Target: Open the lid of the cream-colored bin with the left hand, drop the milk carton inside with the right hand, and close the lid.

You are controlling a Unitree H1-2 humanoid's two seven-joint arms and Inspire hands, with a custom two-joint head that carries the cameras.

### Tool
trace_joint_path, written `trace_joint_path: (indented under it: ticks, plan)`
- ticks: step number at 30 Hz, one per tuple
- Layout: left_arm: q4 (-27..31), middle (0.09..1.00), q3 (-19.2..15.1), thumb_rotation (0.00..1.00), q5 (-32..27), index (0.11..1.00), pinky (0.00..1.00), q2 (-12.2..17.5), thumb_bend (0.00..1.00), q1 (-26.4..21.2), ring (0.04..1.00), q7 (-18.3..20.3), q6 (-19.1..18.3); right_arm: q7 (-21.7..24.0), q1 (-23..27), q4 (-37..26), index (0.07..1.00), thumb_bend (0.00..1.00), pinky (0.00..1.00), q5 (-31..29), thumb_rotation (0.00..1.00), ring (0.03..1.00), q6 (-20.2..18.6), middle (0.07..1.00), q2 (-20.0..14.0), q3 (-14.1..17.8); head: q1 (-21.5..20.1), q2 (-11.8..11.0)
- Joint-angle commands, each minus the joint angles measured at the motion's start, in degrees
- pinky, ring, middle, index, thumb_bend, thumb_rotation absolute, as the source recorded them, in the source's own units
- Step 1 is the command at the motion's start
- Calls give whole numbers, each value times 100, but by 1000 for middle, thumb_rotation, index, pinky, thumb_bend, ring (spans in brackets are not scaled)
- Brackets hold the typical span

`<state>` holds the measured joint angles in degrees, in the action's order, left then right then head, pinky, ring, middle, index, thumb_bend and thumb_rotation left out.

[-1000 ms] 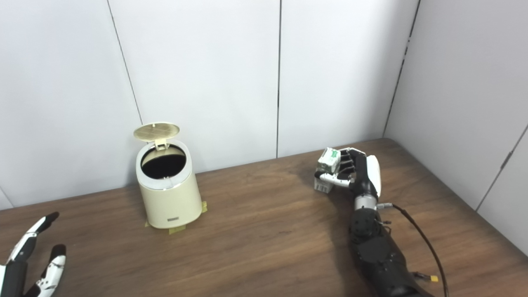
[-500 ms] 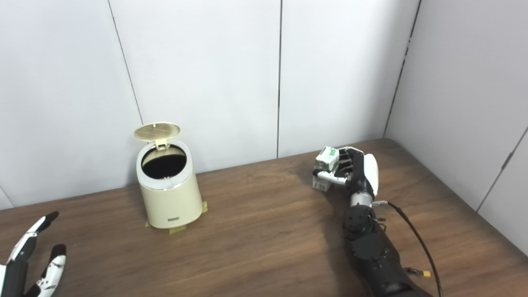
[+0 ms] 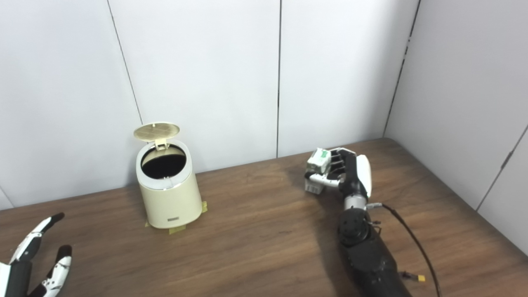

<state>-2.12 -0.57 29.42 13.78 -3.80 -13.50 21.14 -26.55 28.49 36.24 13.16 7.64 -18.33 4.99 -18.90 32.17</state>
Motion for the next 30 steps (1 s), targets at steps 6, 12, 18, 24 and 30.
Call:
trace_joint_path:
  ticks: [6, 12, 18, 24, 30]
  plan:
    - [-156, 880, 54, 688, 178, 865, 906, -116, 245, 160, 873, -184, 19, 229, 176, -1214, 463, 519, 445, 158, 0, 477, 285, 501, 53, -112, 15, 17]
    - [-179, 881, 17, 689, 99, 865, 911, -103, 227, 145, 878, -168, 71, 631, 80, -2189, 452, 517, 446, 99, 0, 484, 194, 510, 306, -184, 42, 5]
    - [-90, 878, 27, 678, 178, 865, 920, -126, 221, 175, 875, -158, -28, 870, 48, -2657, 451, 516, 439, 259, 0, 484, 225, 519, 505, -279, 72, -1]
    - [-119, 880, 38, 711, 234, 866, 914, -161, 239, 164, 873, -193, -70, 1039, 70, -2773, 451, 517, 423, 330, 0, 479, 527, 517, 629, -414, 115, -53]
    - [-118, 890, 25, 712, -21, 868, 913, -266, 221, 157, 883, -122, -109, 1240, 69, -3041, 445, 516, 435, 338, 0, 498, 569, 511, 752, -506, 306, -92]
